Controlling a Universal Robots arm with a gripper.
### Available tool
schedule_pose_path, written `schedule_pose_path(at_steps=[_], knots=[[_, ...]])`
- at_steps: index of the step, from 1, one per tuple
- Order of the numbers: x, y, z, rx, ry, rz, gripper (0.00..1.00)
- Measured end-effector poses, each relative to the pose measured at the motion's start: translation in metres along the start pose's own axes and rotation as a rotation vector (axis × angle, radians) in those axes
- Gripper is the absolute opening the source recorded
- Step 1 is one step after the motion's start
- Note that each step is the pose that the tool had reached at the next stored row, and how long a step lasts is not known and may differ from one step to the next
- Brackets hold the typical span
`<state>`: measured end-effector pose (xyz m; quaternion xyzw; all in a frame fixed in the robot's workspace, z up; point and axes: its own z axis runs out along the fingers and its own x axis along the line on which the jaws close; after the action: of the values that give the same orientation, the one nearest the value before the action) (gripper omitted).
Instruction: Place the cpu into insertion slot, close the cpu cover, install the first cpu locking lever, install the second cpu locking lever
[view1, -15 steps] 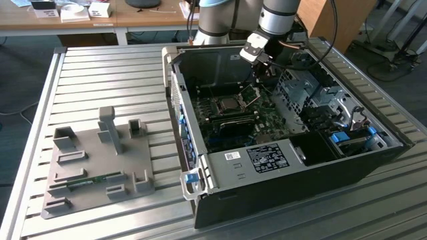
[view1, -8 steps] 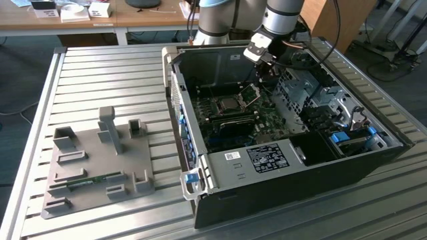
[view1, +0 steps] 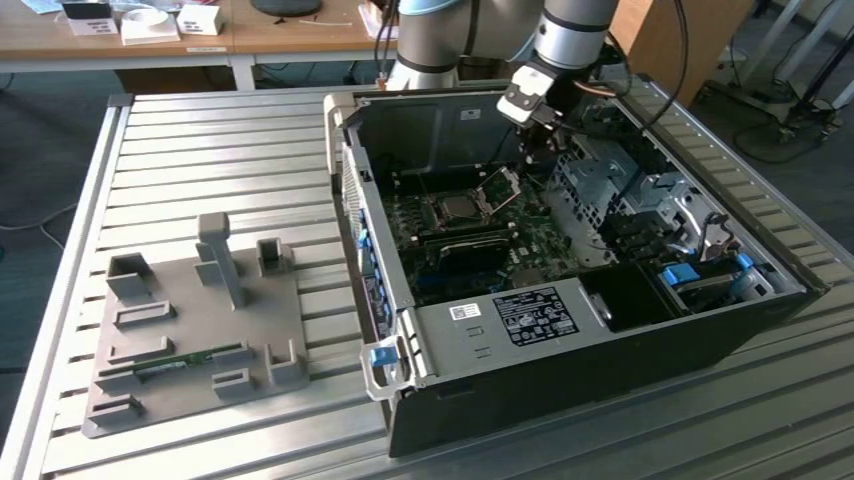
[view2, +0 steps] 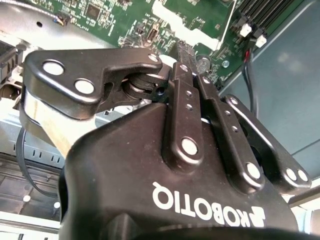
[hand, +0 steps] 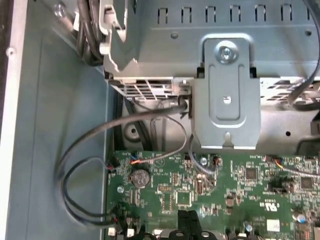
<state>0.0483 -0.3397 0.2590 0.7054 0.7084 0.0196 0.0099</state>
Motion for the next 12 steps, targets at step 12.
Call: schedule_pose_path(at_steps=[12], knots=[[-0.0002,0.0028,0.0144,0.0001,-0.0001,0.0,0.11]])
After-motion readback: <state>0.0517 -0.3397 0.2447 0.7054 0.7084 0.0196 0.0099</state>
